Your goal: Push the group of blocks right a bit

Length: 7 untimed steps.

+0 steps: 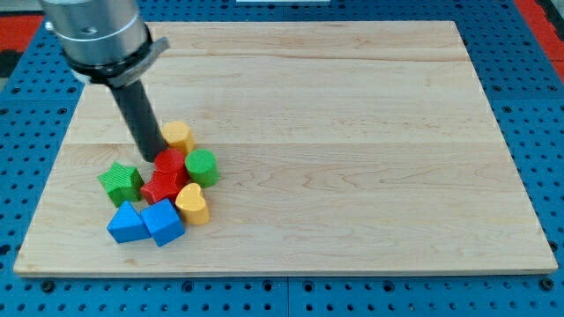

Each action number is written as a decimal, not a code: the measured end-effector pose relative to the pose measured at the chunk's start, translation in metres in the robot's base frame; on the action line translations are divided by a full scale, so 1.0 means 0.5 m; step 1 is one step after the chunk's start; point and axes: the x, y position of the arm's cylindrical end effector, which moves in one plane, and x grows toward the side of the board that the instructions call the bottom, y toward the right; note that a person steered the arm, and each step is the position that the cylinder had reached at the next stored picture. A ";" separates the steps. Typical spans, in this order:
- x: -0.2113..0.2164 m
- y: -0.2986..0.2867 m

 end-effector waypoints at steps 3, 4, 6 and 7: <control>-0.004 0.013; -0.004 0.025; 0.030 0.079; 0.030 0.019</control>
